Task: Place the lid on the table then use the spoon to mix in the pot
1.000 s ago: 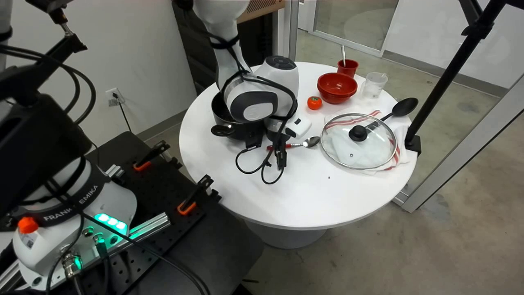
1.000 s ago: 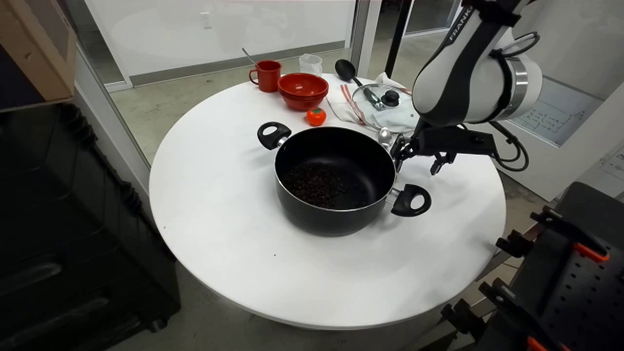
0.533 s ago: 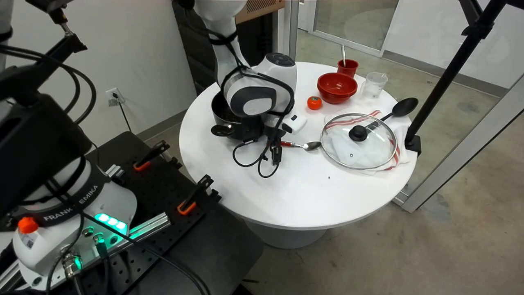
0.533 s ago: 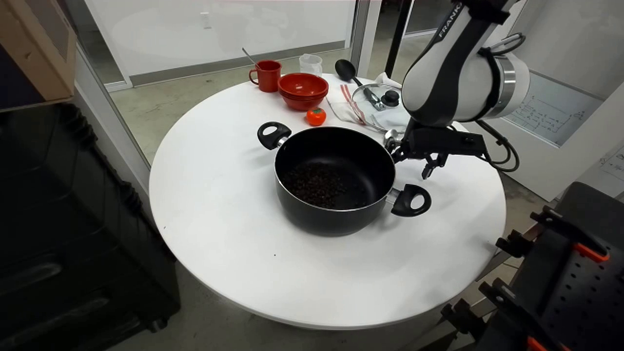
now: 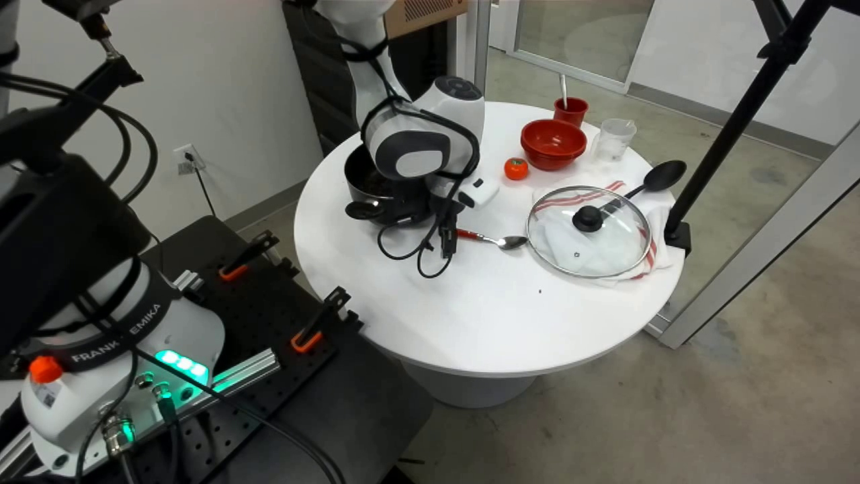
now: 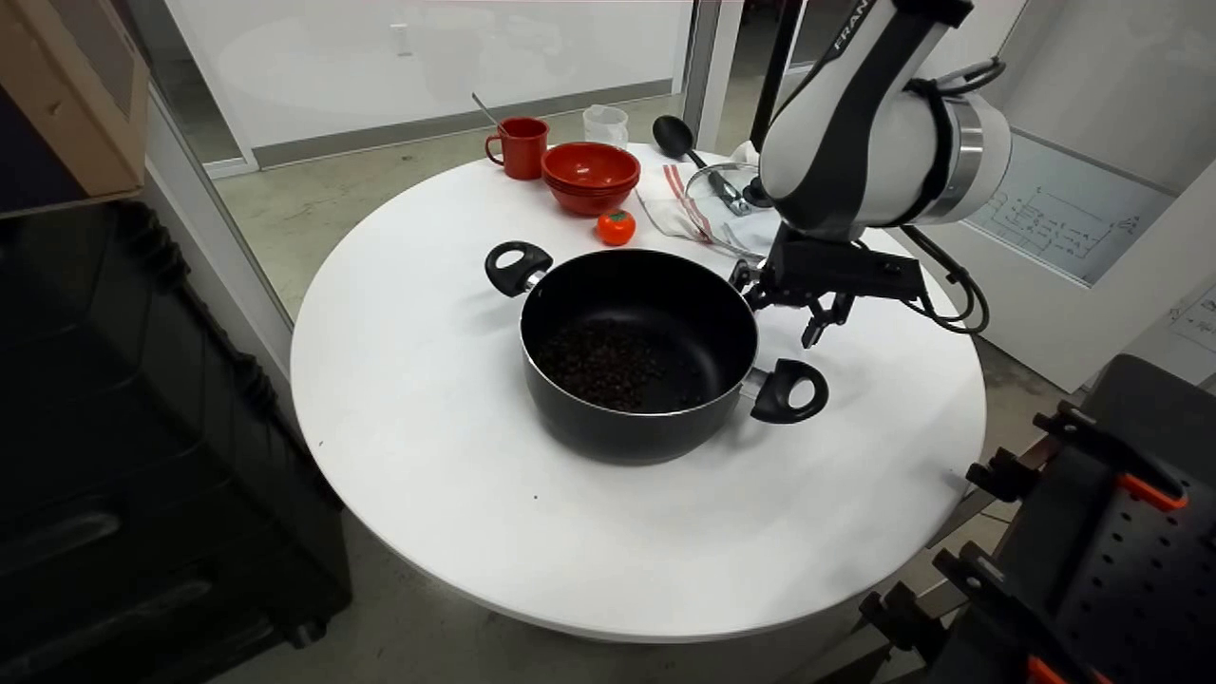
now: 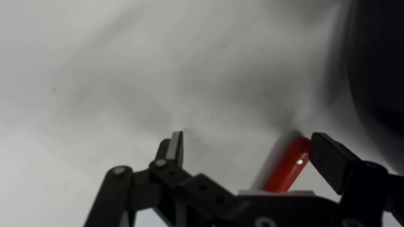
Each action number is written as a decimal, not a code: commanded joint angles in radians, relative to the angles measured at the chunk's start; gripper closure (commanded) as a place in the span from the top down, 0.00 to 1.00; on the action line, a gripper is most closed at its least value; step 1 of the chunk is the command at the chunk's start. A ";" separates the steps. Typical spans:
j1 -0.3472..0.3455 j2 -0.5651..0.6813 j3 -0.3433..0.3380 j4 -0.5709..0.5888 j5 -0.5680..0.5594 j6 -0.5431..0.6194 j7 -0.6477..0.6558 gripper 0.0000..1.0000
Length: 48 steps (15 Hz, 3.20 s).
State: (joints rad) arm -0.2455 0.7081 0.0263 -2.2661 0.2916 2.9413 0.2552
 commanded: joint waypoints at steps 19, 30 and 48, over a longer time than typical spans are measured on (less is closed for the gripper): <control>0.018 0.023 0.030 0.046 0.244 0.129 0.225 0.51; 0.016 0.057 0.016 0.110 0.247 0.035 0.241 0.65; 0.099 -0.123 0.021 0.074 0.304 -0.021 0.319 0.05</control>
State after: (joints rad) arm -0.1827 0.6890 0.0574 -2.1671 0.5515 2.9651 0.5394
